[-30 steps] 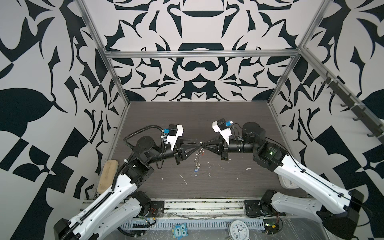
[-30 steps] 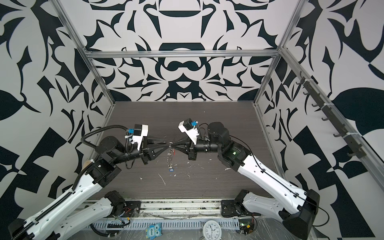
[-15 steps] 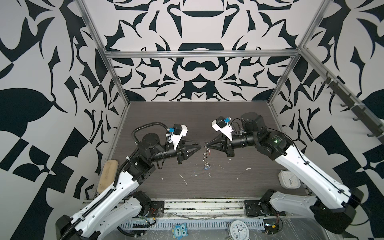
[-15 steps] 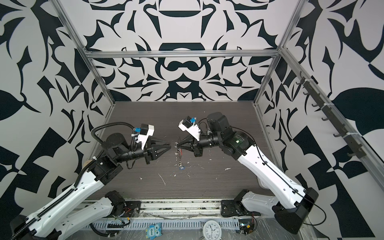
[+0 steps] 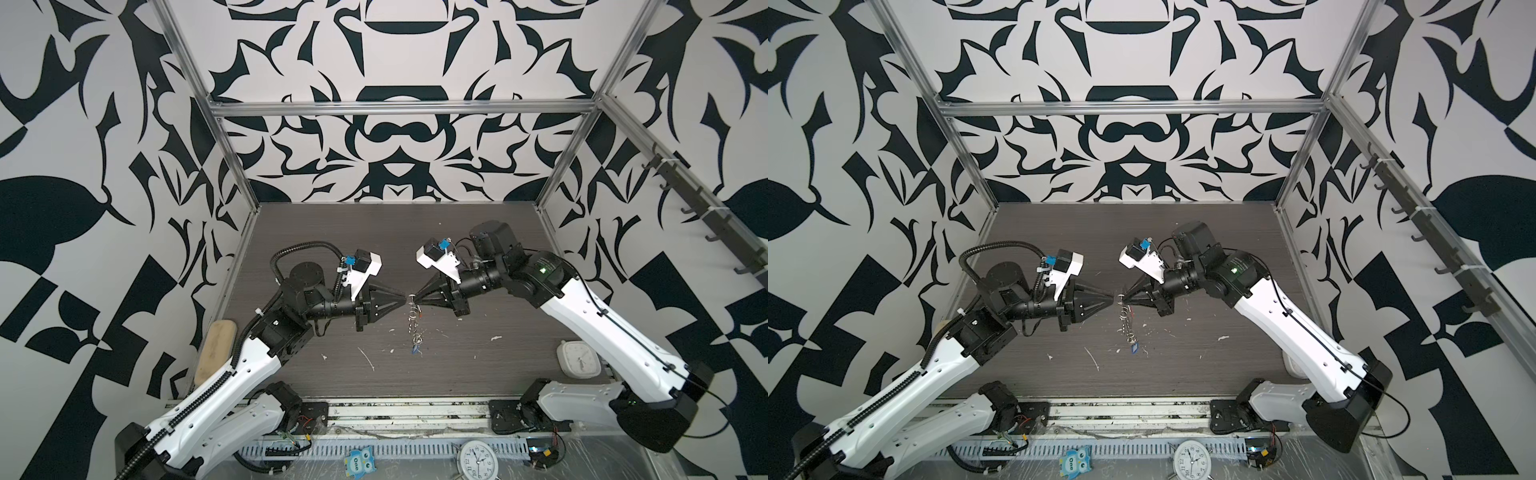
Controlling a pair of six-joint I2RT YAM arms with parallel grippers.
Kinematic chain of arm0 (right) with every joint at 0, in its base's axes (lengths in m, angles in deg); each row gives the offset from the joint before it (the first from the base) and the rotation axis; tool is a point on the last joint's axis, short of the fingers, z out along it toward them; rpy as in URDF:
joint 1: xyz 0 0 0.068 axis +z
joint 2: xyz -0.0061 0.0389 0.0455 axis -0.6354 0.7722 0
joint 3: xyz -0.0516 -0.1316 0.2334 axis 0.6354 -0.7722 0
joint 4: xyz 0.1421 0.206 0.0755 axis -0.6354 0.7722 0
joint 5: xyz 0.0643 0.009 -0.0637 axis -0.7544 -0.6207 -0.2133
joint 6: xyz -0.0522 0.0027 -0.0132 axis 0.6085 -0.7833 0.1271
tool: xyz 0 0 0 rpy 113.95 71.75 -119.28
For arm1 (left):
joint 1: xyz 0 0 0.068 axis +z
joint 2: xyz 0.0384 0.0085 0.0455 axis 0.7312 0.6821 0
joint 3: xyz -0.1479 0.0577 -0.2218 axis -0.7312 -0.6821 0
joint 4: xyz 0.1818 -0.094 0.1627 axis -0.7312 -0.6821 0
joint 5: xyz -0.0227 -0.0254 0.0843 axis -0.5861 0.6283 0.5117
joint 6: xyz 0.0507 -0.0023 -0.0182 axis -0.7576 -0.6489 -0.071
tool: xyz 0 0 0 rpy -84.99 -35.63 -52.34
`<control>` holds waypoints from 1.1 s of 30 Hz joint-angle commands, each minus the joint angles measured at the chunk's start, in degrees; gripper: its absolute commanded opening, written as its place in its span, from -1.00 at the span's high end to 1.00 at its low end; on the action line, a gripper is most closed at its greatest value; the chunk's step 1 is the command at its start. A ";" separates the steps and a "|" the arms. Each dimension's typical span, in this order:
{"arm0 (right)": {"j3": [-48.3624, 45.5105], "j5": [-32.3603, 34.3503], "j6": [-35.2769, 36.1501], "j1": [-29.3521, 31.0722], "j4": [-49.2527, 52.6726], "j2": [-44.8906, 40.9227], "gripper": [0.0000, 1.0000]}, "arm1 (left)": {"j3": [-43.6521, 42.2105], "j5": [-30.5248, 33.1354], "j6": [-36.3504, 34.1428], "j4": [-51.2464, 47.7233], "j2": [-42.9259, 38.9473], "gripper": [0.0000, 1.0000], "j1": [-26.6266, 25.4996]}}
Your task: Remove the keys from the keyring
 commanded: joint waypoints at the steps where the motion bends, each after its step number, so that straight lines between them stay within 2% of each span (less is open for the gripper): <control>1: 2.98 -1.60 0.77 -0.14 -0.68 -0.38 1.00 | 2.11 -2.36 0.50 0.62 1.10 0.65 0.11; 12: 3.33 -0.95 0.11 -0.16 -1.02 0.62 1.00 | 2.21 -3.70 1.70 2.35 2.20 0.79 0.09; 20: 3.33 -0.88 -1.11 -0.16 -2.74 1.13 1.00 | 2.36 -4.06 2.25 3.07 3.31 0.64 -0.17; 25: 3.15 -0.77 -1.51 -0.12 -3.16 1.43 1.00 | 2.47 -3.92 2.27 3.20 3.46 0.83 -0.26; 33: 1.22 -0.41 -4.60 -0.15 -7.09 0.71 1.00 | 1.99 -3.95 3.19 5.67 4.06 1.00 -0.87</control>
